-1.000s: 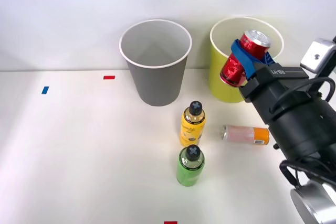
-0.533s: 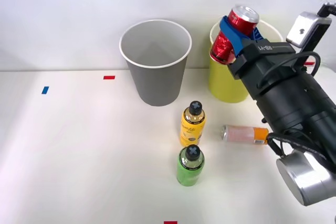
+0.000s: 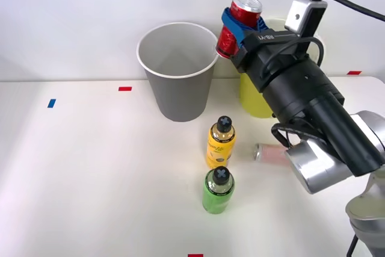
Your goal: Put cans in the gray bin, plastic bottles in the light green bin
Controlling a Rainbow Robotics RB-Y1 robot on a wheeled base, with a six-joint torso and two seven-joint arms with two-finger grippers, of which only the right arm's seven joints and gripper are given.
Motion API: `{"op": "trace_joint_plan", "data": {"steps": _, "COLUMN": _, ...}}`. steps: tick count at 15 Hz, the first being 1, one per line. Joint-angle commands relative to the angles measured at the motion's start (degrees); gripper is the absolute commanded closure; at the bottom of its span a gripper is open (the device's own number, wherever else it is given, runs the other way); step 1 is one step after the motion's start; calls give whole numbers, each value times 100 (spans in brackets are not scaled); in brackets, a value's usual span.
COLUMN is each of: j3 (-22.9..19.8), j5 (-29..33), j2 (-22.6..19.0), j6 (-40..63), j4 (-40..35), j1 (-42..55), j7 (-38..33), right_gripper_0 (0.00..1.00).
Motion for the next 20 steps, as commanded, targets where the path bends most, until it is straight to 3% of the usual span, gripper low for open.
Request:
{"op": "trace_joint_plan", "data": {"steps": 1, "j3": 215, "j5": -60, "j2": 156, "j6": -62, "j4": 357, "j1": -360, "j7": -13, "right_gripper_0": 100}}
{"op": "trace_joint_plan", "data": {"steps": 8, "j3": 329, "j5": 115, "j2": 666, "j6": -115, "j4": 2054, "j1": -1758, "j7": -30, "right_gripper_0": 100}}
{"op": "trace_joint_plan", "data": {"steps": 13, "j3": 496, "j5": 133, "j2": 745, "j6": -168, "j4": 2933, "j1": -2373, "j7": -48, "right_gripper_0": 100}}
{"op": "trace_joint_plan", "data": {"steps": 20, "j3": 681, "j5": 177, "j2": 736, "j6": -168, "j4": 3056, "j1": -2452, "j7": -136, "right_gripper_0": 100}}
